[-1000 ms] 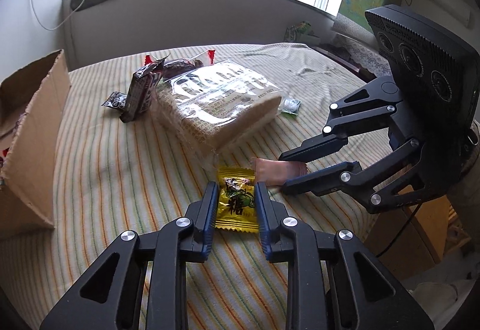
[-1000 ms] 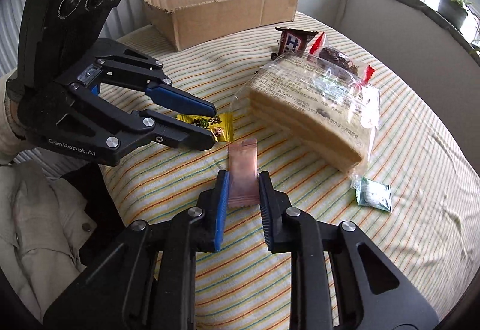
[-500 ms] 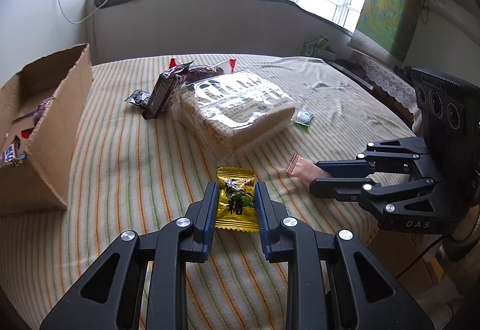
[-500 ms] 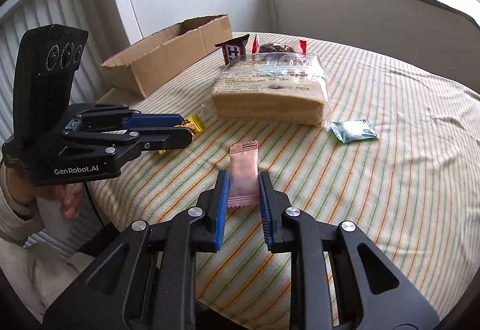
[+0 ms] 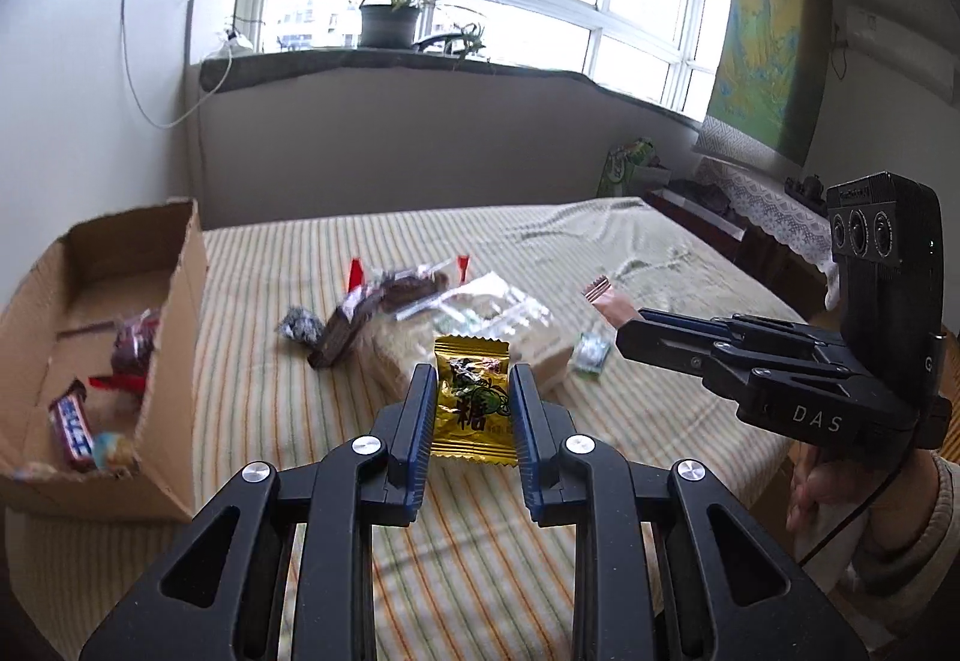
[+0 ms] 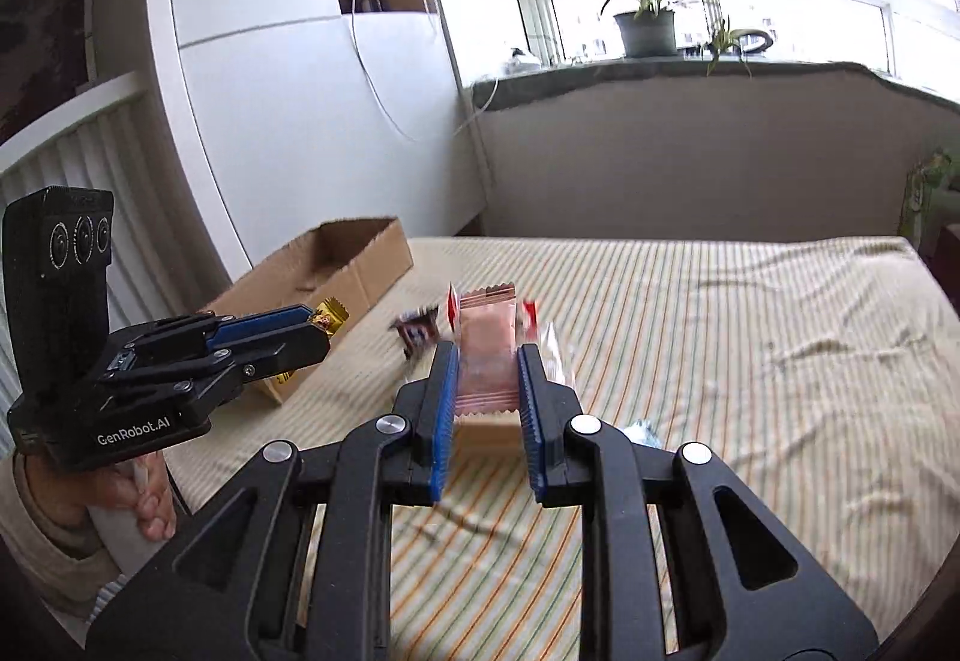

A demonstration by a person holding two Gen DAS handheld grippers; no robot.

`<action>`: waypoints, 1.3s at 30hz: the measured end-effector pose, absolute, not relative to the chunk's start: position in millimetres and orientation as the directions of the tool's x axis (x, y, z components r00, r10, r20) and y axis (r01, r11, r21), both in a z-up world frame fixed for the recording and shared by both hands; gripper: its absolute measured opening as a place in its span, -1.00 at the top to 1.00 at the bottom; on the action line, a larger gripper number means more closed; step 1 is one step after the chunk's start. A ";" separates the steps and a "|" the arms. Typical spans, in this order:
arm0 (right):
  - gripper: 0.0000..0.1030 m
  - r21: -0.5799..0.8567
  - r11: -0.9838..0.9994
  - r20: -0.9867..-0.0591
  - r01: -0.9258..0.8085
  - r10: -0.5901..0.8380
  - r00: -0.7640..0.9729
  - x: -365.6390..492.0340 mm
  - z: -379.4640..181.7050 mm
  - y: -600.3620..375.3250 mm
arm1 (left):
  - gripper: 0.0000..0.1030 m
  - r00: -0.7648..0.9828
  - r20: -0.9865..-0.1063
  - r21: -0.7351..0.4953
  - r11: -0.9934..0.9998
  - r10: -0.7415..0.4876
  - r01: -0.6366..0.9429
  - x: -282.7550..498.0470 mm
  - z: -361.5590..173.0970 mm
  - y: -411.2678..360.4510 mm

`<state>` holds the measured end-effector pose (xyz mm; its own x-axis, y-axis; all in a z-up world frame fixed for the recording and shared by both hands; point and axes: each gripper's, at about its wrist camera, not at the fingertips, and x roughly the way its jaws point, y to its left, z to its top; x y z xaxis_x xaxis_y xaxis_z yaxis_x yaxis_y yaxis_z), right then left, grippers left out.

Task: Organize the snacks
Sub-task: 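Carry both candies over the box and open both tools to drop them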

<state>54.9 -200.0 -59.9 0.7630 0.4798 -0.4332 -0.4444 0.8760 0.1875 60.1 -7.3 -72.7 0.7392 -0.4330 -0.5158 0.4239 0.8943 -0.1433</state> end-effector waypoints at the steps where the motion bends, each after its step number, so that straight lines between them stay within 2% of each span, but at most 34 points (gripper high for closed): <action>1: 0.60 0.173 0.879 -0.413 -0.444 0.474 0.778 52.1 -46.6 -199.9 | 0.56 0.754 -0.490 -0.133 0.892 -0.437 0.431 60.3 -59.9 -6.8; 6: 0.60 0.119 0.887 -0.344 -0.445 0.458 0.820 38.3 -1.7 -192.5 | 0.56 0.807 -0.381 -0.096 0.887 -0.452 0.451 52.2 -10.7 -0.3; 10: 0.60 0.104 0.887 -0.333 -0.449 0.457 0.825 31.7 7.7 -184.1 | 0.56 0.819 -0.354 -0.094 0.888 -0.452 0.450 44.1 -1.5 9.6; 26: 0.60 0.087 0.842 -0.413 -0.533 0.517 0.750 62.6 -11.4 -110.5 | 0.56 0.842 -0.356 -0.140 0.914 -0.405 0.381 49.3 -17.4 55.8; 32: 0.60 0.110 0.763 -0.441 -0.637 0.612 0.656 83.5 -24.6 -38.5 | 0.56 0.872 -0.378 -0.164 0.949 -0.312 0.269 49.9 -31.2 112.0; 39: 0.60 0.127 0.680 -0.431 -0.722 0.693 0.577 94.3 -29.4 22.2 | 0.56 0.900 -0.399 -0.171 0.978 -0.178 0.118 49.2 -37.5 180.0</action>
<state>94.3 22.2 -29.4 0.5775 0.6935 -0.4308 -0.7218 0.6802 0.1275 49.2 180.0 -37.5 0.8996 -0.1781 -0.3987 0.1180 0.9782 -0.1707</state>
